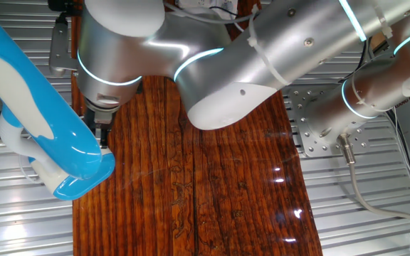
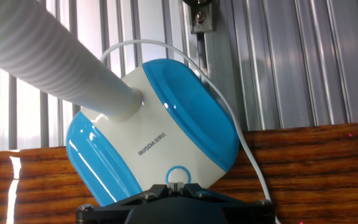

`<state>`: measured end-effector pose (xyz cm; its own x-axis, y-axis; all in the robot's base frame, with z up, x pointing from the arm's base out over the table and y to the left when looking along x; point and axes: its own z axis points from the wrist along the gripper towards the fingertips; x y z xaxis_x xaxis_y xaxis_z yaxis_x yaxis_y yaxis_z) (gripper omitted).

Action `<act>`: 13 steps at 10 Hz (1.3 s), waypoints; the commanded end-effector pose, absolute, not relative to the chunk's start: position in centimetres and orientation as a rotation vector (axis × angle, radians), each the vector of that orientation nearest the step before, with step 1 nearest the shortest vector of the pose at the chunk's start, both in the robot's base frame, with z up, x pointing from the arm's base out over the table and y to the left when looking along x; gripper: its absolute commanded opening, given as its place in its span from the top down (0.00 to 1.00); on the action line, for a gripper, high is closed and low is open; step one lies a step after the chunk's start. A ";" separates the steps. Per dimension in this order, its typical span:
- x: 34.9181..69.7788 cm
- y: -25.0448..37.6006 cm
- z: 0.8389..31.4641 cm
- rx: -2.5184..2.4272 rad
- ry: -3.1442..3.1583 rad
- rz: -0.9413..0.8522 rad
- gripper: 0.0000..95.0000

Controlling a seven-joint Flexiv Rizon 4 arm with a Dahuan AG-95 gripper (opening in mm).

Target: Turn on the desk lamp by pressing the button

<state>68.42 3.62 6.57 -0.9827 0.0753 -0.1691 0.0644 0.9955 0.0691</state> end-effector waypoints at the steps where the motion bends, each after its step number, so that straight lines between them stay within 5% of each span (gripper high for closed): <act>1: 68.5 3.7 6.2 0.106 2.954 0.093 1.00; 13: 68.4 3.9 4.6 0.106 2.913 0.093 1.00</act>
<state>68.35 3.87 4.51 -0.9717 0.0801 -0.2224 0.0662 0.9954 0.0694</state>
